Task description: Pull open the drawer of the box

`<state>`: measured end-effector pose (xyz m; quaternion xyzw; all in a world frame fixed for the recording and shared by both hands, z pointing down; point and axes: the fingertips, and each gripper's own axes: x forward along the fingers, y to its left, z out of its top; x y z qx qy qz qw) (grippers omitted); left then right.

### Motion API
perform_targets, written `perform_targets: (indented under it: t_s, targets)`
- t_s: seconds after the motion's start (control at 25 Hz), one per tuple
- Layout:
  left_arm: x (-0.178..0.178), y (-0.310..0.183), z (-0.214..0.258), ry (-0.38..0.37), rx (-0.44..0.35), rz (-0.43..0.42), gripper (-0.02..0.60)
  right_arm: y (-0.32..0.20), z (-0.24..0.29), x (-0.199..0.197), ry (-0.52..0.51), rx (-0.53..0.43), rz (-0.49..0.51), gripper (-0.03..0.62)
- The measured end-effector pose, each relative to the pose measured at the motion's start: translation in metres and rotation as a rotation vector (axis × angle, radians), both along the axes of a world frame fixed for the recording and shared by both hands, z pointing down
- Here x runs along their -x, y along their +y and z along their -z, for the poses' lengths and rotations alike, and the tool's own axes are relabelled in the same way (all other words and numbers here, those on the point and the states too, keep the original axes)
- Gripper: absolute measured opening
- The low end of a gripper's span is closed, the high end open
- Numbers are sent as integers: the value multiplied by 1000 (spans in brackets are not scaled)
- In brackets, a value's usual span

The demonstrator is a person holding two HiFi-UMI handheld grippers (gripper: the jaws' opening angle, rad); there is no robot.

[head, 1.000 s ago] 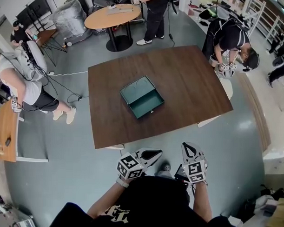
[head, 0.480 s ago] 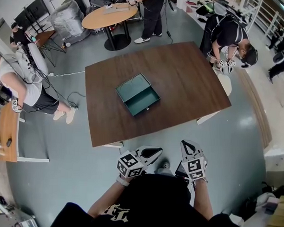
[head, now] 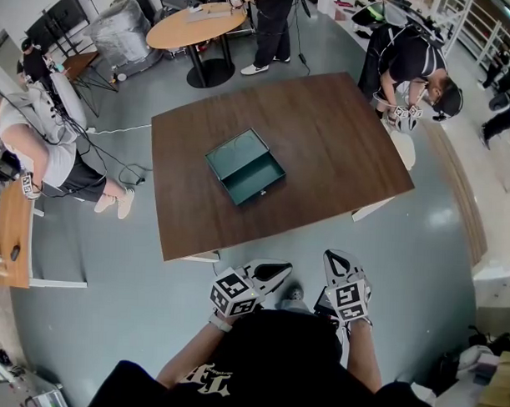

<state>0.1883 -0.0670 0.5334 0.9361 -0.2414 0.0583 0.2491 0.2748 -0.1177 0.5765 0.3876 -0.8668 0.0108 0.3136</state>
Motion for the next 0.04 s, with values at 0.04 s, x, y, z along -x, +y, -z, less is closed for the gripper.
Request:
perform_targets:
  t_s: [0.04]
  targets:
    - [0,-1,0,0,0,0,6,0,0,0,2,3,1,-12]
